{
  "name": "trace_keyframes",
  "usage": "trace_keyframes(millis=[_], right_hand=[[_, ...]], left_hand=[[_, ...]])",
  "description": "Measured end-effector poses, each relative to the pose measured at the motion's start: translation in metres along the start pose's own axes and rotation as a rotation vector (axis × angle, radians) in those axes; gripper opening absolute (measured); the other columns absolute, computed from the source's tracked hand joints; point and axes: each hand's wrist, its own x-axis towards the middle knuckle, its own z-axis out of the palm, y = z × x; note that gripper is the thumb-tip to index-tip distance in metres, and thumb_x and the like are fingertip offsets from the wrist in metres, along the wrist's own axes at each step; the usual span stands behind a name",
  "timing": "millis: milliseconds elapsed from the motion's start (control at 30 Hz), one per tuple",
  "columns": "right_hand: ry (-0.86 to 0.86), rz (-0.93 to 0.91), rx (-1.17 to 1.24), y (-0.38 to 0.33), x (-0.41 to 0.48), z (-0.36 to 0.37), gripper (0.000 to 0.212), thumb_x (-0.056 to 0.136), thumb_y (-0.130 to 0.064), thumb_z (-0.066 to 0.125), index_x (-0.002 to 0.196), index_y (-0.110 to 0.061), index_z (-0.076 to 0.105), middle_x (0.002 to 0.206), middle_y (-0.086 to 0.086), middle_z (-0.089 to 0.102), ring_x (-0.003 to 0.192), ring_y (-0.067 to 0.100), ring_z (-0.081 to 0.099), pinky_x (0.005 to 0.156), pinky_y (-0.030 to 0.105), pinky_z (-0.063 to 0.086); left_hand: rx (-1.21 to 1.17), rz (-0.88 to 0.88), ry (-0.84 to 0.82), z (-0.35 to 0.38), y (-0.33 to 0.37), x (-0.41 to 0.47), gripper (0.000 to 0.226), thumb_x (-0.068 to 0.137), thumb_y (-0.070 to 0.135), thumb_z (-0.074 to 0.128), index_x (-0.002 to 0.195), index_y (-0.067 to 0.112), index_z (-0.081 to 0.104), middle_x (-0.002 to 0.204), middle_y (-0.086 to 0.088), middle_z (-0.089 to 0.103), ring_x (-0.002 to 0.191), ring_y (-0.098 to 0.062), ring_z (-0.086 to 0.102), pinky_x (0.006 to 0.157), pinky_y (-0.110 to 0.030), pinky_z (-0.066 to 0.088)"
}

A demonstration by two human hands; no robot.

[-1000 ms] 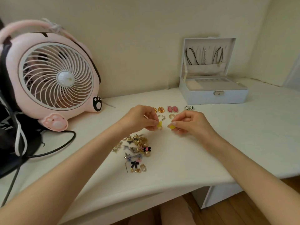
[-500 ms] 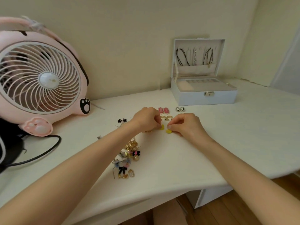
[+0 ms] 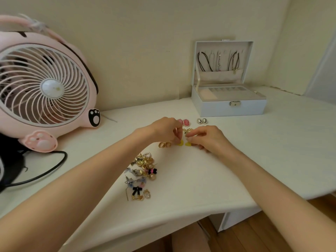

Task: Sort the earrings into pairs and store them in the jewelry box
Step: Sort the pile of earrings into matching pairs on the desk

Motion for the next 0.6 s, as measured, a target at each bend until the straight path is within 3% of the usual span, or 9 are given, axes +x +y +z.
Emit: trace_keyframes(millis=[67, 167, 233, 400, 500, 600], right_hand=[[0.002, -0.016, -0.034, 0.001, 0.000, 0.002, 0.010, 0.075, -0.016, 0.072, 0.077, -0.026, 0.072, 0.063, -0.005, 0.064, 0.049, 0.002, 0.050, 0.048, 0.013, 0.037], [0.022, -0.031, -0.062, 0.003, 0.003, 0.006, 0.009, 0.069, -0.017, 0.072, 0.068, -0.025, 0.072, 0.060, -0.009, 0.065, 0.056, 0.006, 0.054, 0.066, 0.031, 0.047], [0.024, -0.027, -0.083, 0.003, 0.003, 0.009, 0.009, 0.069, -0.018, 0.072, 0.066, -0.027, 0.070, 0.060, -0.009, 0.064, 0.061, 0.008, 0.056, 0.074, 0.035, 0.050], [0.097, -0.034, -0.072, 0.004, 0.004, 0.010, 0.018, 0.071, -0.014, 0.072, 0.065, -0.030, 0.067, 0.059, -0.010, 0.061, 0.059, 0.006, 0.053, 0.073, 0.032, 0.048], [0.129, -0.032, -0.049, 0.006, 0.005, 0.010, 0.015, 0.071, -0.015, 0.074, 0.068, -0.028, 0.068, 0.058, -0.010, 0.059, 0.058, 0.007, 0.052, 0.072, 0.032, 0.047], [0.134, -0.051, -0.070, 0.005, 0.004, 0.012, 0.011, 0.071, -0.018, 0.074, 0.072, -0.028, 0.069, 0.061, -0.011, 0.059, 0.062, 0.008, 0.054, 0.073, 0.032, 0.047]], left_hand=[[-0.002, 0.015, 0.015, 0.001, 0.000, 0.000, 0.013, 0.078, 0.022, 0.073, 0.084, 0.018, 0.062, 0.089, 0.001, 0.059, 0.081, -0.014, 0.051, 0.064, -0.022, 0.037], [0.007, 0.023, 0.032, 0.003, 0.000, 0.001, 0.014, 0.077, 0.024, 0.074, 0.083, 0.019, 0.061, 0.086, 0.002, 0.059, 0.078, -0.014, 0.050, 0.060, -0.019, 0.036], [0.016, 0.024, 0.034, 0.004, 0.000, 0.002, 0.014, 0.078, 0.024, 0.073, 0.086, 0.018, 0.063, 0.087, 0.002, 0.059, 0.077, -0.014, 0.049, 0.059, -0.017, 0.035], [0.024, 0.028, 0.013, 0.003, -0.001, 0.001, 0.009, 0.079, 0.017, 0.070, 0.085, 0.018, 0.062, 0.086, 0.002, 0.059, 0.077, -0.013, 0.050, 0.061, -0.018, 0.036], [0.039, 0.028, 0.005, 0.002, -0.003, 0.001, 0.011, 0.080, 0.017, 0.069, 0.081, 0.021, 0.059, 0.086, 0.002, 0.058, 0.079, -0.014, 0.050, 0.064, -0.023, 0.037], [0.042, 0.034, 0.006, 0.003, -0.004, 0.002, 0.010, 0.081, 0.017, 0.068, 0.083, 0.021, 0.060, 0.088, 0.002, 0.057, 0.081, -0.014, 0.049, 0.062, -0.018, 0.036]])
